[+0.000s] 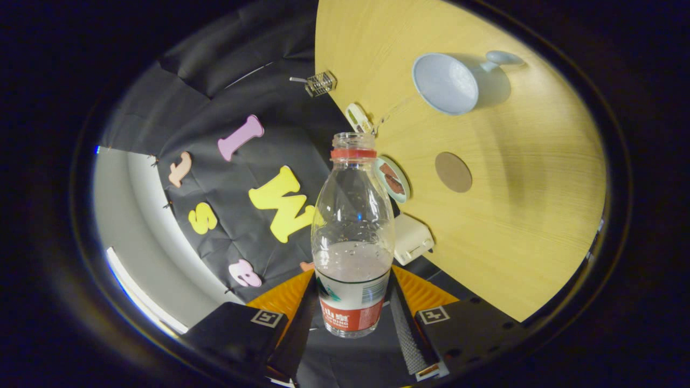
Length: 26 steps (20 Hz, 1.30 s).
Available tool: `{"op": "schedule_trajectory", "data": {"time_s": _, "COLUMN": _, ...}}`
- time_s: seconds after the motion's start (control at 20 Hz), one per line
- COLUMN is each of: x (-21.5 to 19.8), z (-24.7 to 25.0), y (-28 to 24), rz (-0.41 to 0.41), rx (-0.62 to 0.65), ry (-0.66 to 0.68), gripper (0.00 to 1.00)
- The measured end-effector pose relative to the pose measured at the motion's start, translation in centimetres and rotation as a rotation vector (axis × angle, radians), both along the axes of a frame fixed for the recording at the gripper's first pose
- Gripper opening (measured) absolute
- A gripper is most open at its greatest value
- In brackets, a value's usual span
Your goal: Take the bottle from table, then pour the juice into the cup, finally place the bottle on the coaster
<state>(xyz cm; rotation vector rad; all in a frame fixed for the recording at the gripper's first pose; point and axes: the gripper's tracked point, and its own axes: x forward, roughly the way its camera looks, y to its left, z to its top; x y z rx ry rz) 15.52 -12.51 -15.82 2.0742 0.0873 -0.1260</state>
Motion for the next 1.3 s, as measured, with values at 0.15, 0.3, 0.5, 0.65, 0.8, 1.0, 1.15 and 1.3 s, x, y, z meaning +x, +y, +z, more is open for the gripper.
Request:
{"op": "schedule_trajectory", "data": {"time_s": 0.15, "x": 0.1, "z": 0.0, "y": 0.0, "rz": -0.007, "rx": 0.027, "ry": -0.003, "gripper": 0.76}}
{"op": "schedule_trajectory", "data": {"time_s": 0.3, "x": 0.2, "z": 0.5, "y": -0.3, "rz": -0.012, "rx": 0.044, "ry": -0.005, "gripper": 0.76}}
{"op": "schedule_trajectory", "data": {"time_s": 0.5, "x": -0.1, "z": 0.7, "y": -0.9, "rz": -0.026, "rx": 0.071, "ry": -0.018, "gripper": 0.76}}
{"op": "schedule_trajectory", "data": {"time_s": 0.65, "x": -0.3, "z": 0.5, "y": -0.7, "rz": -0.014, "rx": 0.063, "ry": -0.010, "gripper": 0.76}}
{"op": "schedule_trajectory", "data": {"time_s": 0.8, "x": -0.1, "z": 0.5, "y": -0.6, "rz": -0.004, "rx": 0.038, "ry": -0.006, "gripper": 0.76}}
{"op": "schedule_trajectory", "data": {"time_s": 1.0, "x": -0.3, "z": 0.0, "y": -0.3, "rz": 0.004, "rx": -0.021, "ry": -0.001, "gripper": 0.76}}
{"op": "schedule_trajectory", "data": {"time_s": 1.15, "x": -0.5, "z": -0.4, "y": 0.0, "rz": 0.013, "rx": -0.087, "ry": -0.009, "gripper": 0.76}}
{"op": "schedule_trajectory", "data": {"time_s": 1.3, "x": -0.8, "z": -1.7, "y": 2.0, "rz": 0.094, "rx": -0.286, "ry": 0.041, "gripper": 0.76}}
